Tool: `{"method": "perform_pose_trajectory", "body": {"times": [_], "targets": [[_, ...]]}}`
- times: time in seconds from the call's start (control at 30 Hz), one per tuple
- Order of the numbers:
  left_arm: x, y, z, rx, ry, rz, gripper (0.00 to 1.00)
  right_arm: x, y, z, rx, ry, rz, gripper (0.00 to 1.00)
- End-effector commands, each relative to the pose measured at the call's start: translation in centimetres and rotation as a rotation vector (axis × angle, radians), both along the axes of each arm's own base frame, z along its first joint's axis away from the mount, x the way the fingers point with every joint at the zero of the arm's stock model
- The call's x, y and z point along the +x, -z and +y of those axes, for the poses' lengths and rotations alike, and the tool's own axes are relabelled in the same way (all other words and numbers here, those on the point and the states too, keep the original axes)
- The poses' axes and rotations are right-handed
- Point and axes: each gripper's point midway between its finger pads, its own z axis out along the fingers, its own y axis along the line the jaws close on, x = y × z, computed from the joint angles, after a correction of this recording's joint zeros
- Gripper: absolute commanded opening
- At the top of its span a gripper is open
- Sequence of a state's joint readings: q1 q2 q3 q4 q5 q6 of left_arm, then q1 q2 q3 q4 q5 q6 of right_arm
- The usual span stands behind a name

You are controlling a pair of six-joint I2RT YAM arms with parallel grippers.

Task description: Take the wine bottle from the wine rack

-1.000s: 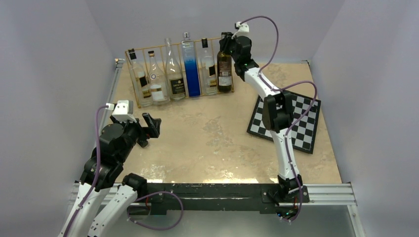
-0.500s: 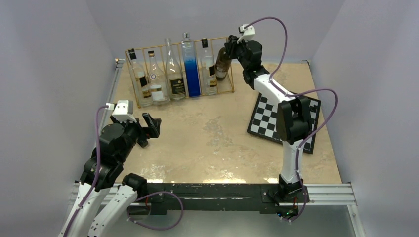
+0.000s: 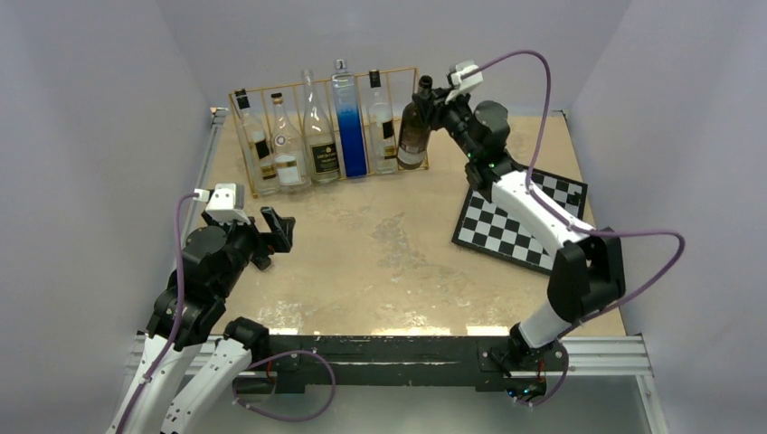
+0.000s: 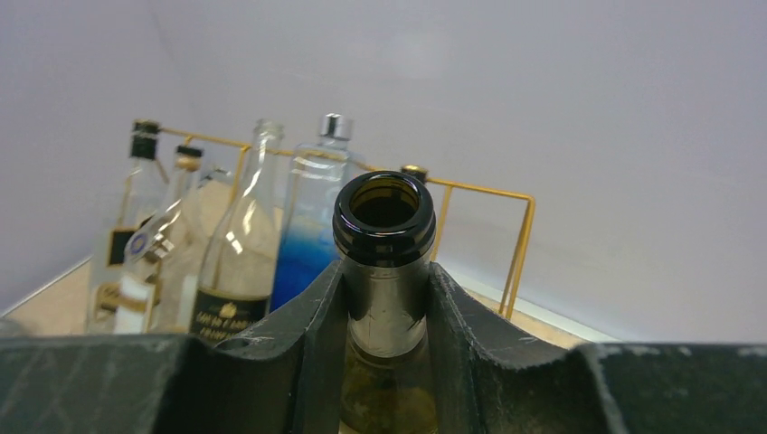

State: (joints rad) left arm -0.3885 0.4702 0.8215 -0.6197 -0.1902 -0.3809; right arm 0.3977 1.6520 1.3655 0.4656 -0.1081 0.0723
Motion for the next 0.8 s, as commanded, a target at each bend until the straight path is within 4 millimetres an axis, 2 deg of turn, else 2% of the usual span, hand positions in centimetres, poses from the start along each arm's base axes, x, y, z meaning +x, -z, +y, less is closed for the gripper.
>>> {"method": "perform_pose_trajectory", "body": {"times": [0.0,0.13,0.2,0.5,0.77], "targets": [[0.1,-0.4,0.0,0.014,0.007,-0.022,0.98,-6.4,-5.9,0.7,0.025,-0.089,-0.228,0.0],[0.1,-0.3,0.0,0.014,0.008,-0.021,0.98,-9.8,-3.7,1.3,0.018,-0.13,-0.223,0.0],[0.1,-0.3,-0.1,0.013,0.01,-0.021,0.98,-10.9,-2.2,1.4,0.016,-0.142,-0.21,0.0],[0.1,-0.2,-0.5,0.007,0.034,-0.016,0.98,-14.2,2.6,0.5,0.016,-0.167,-0.166,0.0],[0.1,-0.2,-0.6,0.009,0.037,-0.013,0.98,-16.4,4.5,-0.8,-0.05,-0.166,-0.158,0.0]]}}
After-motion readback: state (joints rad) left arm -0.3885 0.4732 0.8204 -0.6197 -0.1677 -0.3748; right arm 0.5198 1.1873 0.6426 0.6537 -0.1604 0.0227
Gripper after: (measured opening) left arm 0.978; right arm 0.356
